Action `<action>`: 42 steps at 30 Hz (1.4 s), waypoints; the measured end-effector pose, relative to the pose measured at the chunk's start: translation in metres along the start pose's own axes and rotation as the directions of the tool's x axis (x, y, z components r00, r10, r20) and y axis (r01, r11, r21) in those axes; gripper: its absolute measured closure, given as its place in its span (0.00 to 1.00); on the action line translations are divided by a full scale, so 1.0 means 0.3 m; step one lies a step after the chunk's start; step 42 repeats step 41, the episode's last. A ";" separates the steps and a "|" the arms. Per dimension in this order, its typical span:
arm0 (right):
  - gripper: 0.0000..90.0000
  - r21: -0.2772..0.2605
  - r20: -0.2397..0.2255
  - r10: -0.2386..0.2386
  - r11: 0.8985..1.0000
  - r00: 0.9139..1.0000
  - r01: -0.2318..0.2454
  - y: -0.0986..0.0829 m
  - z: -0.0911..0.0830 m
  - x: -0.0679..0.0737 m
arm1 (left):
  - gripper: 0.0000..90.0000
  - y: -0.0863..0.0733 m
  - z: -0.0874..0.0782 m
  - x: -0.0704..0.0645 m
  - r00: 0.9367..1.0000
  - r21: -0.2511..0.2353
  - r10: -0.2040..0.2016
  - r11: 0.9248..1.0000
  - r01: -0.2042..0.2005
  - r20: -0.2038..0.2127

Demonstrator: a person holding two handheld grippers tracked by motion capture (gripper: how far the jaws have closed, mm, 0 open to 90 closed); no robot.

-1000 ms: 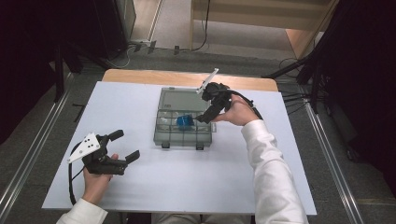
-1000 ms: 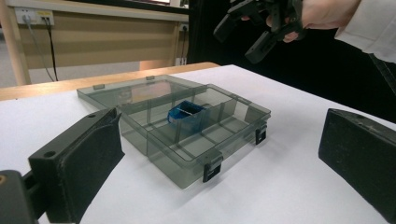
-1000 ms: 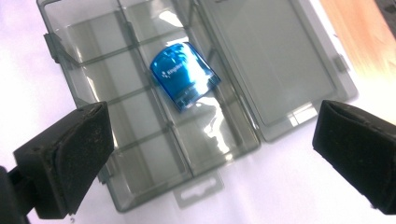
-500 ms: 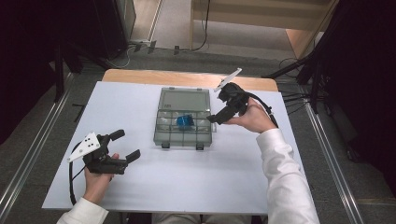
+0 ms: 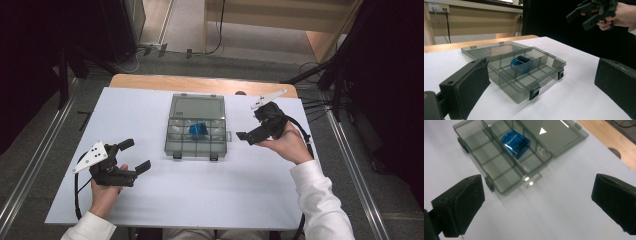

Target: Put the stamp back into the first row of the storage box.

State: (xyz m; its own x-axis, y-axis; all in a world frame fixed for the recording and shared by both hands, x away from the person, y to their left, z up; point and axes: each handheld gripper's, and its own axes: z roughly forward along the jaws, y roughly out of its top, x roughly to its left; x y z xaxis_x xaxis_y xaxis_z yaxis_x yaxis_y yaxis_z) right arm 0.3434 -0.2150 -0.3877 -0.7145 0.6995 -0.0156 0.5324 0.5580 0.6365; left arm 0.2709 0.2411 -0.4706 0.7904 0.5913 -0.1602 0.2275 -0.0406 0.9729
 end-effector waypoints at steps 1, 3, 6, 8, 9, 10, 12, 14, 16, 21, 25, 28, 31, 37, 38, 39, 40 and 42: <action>0.00 -0.001 0.006 0.002 1.000 1.000 -0.002 -0.012 -0.004 0.000 | 0.00 0.000 0.000 0.000 1.000 0.000 0.000 1.000 0.000 -0.001; 0.00 -0.036 0.010 0.025 0.999 1.000 -0.025 -0.041 -0.014 0.003 | 0.00 0.000 0.001 0.001 1.000 0.000 -0.001 1.000 0.001 0.001; 0.00 -0.052 0.032 0.046 0.998 0.998 -0.045 -0.076 -0.021 0.008 | 0.00 -0.001 0.002 0.001 1.000 0.000 -0.005 1.000 0.005 0.001; 0.00 -0.068 0.030 0.072 0.995 0.997 -0.070 -0.101 -0.021 0.010 | 0.00 -0.001 0.002 0.001 1.000 -0.001 -0.004 1.000 0.004 0.002; 0.00 -0.080 0.032 0.078 0.994 0.996 -0.076 -0.115 -0.020 0.011 | 0.00 0.000 0.002 0.001 1.000 -0.001 -0.004 1.000 0.004 0.002; 0.00 -0.090 0.037 0.085 0.993 0.996 -0.081 -0.130 -0.019 0.014 | 0.00 -0.001 0.002 0.001 1.000 -0.001 -0.004 1.000 0.004 0.002; 0.00 -0.111 0.048 0.091 0.990 0.995 -0.085 -0.161 -0.018 0.023 | 0.00 -0.001 0.002 0.002 1.000 0.000 -0.005 1.000 0.005 0.001; 0.00 -0.139 0.058 0.102 0.986 0.993 -0.094 -0.193 -0.016 0.033 | 0.00 -0.001 0.002 0.002 1.000 0.000 -0.005 1.000 0.005 0.001; 0.00 -0.157 0.067 0.111 0.983 0.992 -0.099 -0.223 -0.017 0.042 | 0.00 -0.001 0.002 0.001 1.000 0.001 -0.005 1.000 0.005 -0.001; 0.00 -0.252 0.067 0.150 0.959 0.986 -0.129 -0.305 -0.035 0.070 | 0.00 -0.001 0.001 0.001 1.000 0.003 -0.002 1.000 0.002 -0.002; 0.00 -0.348 0.081 0.179 0.927 0.981 -0.140 -0.394 -0.040 0.103 | 0.00 -0.001 0.001 0.002 1.000 0.006 -0.001 1.000 0.001 -0.002; 0.00 -0.403 0.114 0.181 0.907 0.977 -0.121 -0.458 -0.030 0.121 | 0.00 -0.001 0.002 0.000 1.000 0.008 -0.002 1.000 0.002 -0.003; 0.00 -0.449 0.113 0.219 0.881 0.969 -0.147 -0.509 -0.015 0.125 | 0.00 -0.002 0.002 0.000 1.000 0.008 -0.003 1.000 0.003 -0.004; 0.00 -0.478 0.156 0.220 0.870 0.963 -0.121 -0.537 -0.005 0.137 | 0.00 -0.002 0.002 0.001 1.000 0.012 0.000 1.000 0.000 -0.006; 0.00 -0.489 0.160 0.215 0.865 0.963 -0.112 -0.536 -0.007 0.142 | 0.00 -0.002 0.003 0.001 1.000 0.014 0.000 1.000 0.000 -0.007; 0.00 -0.490 0.154 0.216 0.864 0.964 -0.115 -0.535 -0.008 0.147 | 0.00 -0.002 0.003 0.001 1.000 0.013 0.000 1.000 0.000 -0.007; 0.00 -0.489 0.151 0.211 0.865 0.966 -0.113 -0.534 -0.006 0.150 | 0.00 -0.002 0.003 0.000 1.000 0.013 -0.001 1.000 0.001 -0.007; 0.00 -0.479 0.155 0.205 0.871 0.967 -0.108 -0.532 -0.003 0.155 | 0.00 -0.002 0.004 0.000 1.000 0.013 -0.001 1.000 0.001 -0.006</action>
